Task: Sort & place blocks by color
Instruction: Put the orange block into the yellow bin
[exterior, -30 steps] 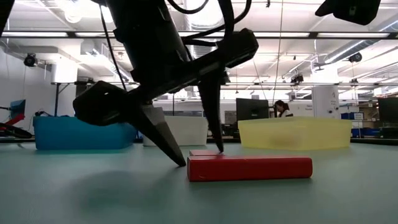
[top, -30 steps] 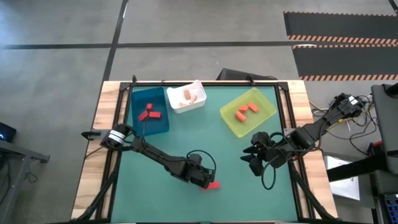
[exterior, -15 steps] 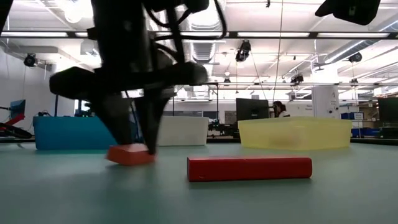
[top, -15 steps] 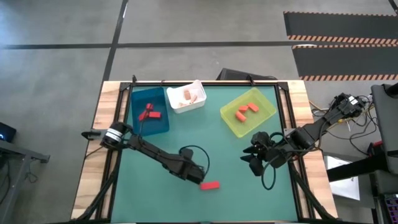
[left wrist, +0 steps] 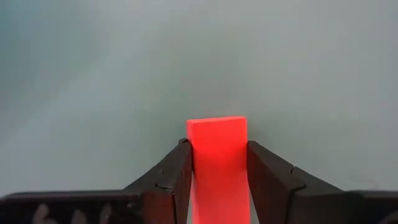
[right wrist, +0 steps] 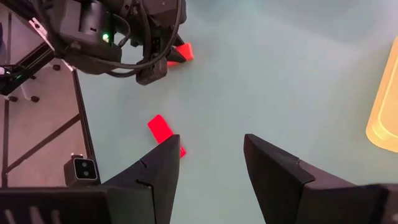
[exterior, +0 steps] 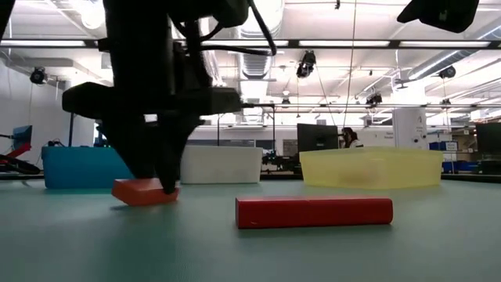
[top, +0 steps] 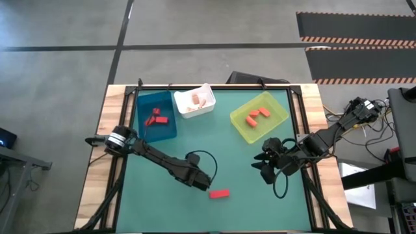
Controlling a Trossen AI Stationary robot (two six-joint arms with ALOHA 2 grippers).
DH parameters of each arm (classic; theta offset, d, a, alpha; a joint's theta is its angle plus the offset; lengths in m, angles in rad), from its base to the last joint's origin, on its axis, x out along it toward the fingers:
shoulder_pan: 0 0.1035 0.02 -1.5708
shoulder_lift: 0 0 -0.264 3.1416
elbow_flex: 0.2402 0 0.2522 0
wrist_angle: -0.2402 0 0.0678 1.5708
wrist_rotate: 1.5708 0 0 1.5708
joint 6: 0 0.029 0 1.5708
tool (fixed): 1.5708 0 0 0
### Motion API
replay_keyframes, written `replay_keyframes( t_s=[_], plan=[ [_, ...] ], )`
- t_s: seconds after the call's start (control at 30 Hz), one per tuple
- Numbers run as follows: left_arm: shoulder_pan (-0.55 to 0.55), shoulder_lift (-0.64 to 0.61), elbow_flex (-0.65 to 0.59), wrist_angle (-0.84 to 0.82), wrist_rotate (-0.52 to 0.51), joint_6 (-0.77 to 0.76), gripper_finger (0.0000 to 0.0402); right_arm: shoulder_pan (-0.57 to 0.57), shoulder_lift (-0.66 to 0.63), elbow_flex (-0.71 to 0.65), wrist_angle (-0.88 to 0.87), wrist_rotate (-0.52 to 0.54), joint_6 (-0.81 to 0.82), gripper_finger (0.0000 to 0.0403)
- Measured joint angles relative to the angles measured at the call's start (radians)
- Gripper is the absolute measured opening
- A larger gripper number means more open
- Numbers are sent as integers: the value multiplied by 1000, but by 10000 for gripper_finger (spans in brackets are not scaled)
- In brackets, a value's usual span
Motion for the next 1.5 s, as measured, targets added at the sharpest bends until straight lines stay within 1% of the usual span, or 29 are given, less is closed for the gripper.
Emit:
replay_keyframes(
  t_s=[0.07,0.17,0.23,0.37,0.43,0.5,0.57,0.67,0.8,0.93,1.0,1.13,1.2,1.27,1.37,1.5],
  plan=[
    [0,-30,-7,-16,5,25,108,0,0,0,0,0,0,169],
    [3,-129,-6,-1,-10,88,85,0,0,0,1,0,-16,169],
    [5,-208,-6,22,-41,147,79,0,0,0,8,1,-53,169],
    [8,-358,-11,55,-151,232,60,-3,0,0,28,13,-108,169],
    [9,-427,-19,64,-183,314,49,-8,0,0,32,29,-114,169],
    [3,-475,-40,73,-197,361,39,-18,0,0,31,34,-115,169],
    [-10,-496,-64,86,-195,360,30,-30,0,0,31,34,-115,169],
    [-23,-497,-97,118,-169,330,17,-51,0,0,31,34,-115,169],
    [-26,-465,-141,238,-111,306,3,-71,0,0,31,34,-108,169],
    [-28,-411,-152,323,-103,275,0,-79,0,0,29,34,-113,169],
    [-35,-376,-150,360,-103,255,0,-79,0,0,26,34,-116,169],
    [-59,-284,-150,368,-80,213,0,-79,0,0,25,28,-119,169],
    [-68,-239,-150,368,-60,164,0,-79,0,0,25,27,-120,169],
    [-71,-190,-148,376,-18,125,0,-79,0,0,26,24,-120,169],
    [-71,-130,-146,371,87,117,9,-79,0,0,26,22,-120,169],
    [-71,-112,-141,379,130,121,51,-79,0,0,26,16,-121,169]
  ],
)
